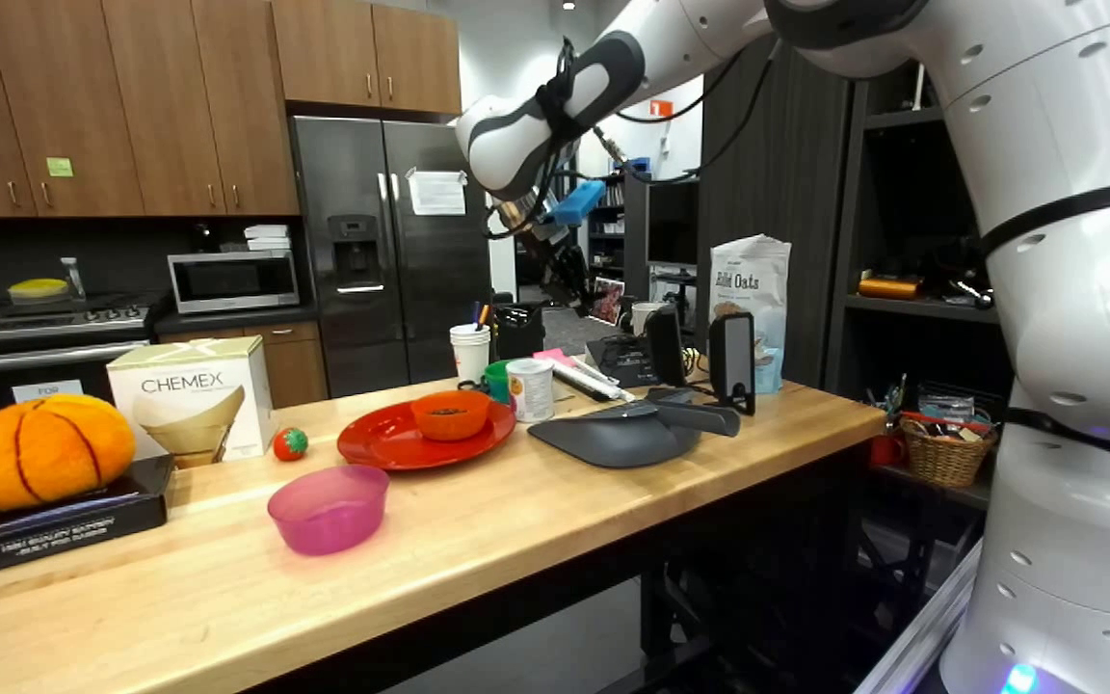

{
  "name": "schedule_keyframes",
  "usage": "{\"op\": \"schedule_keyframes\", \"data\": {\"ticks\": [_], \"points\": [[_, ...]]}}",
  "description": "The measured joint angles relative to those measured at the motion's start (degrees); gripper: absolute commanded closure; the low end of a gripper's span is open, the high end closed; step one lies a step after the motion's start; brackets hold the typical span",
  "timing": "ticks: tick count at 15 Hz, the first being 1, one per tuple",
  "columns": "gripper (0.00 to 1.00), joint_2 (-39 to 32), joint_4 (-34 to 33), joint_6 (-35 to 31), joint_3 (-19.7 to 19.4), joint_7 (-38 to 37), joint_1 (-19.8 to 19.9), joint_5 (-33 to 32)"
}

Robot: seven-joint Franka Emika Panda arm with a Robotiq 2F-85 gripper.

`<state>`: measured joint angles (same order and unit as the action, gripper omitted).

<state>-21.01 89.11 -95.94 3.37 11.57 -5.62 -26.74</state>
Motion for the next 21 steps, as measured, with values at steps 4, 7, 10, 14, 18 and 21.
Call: {"op": "schedule_keyframes", "data": {"ticks": [4, 7, 10, 14, 18, 21], "points": [[0.94, -1.5, 1.1, -1.1, 0.0, 0.0, 0.0, 0.0], [0.94, -2.5, 2.1, -1.5, 0.0, 0.0, 0.0, 0.0], [0.94, -3.3, 2.7, -1.6, 0.0, 0.0, 0.0, 0.0], [0.94, -4.0, 3.1, -1.8, 0.0, 0.0, 0.0, 0.0], [0.94, -4.8, 3.0, -2.0, 0.0, 0.0, 0.0, 0.0], [0.94, -5.9, 2.2, -2.0, -0.1, 0.1, 0.0, 0.0]]}}
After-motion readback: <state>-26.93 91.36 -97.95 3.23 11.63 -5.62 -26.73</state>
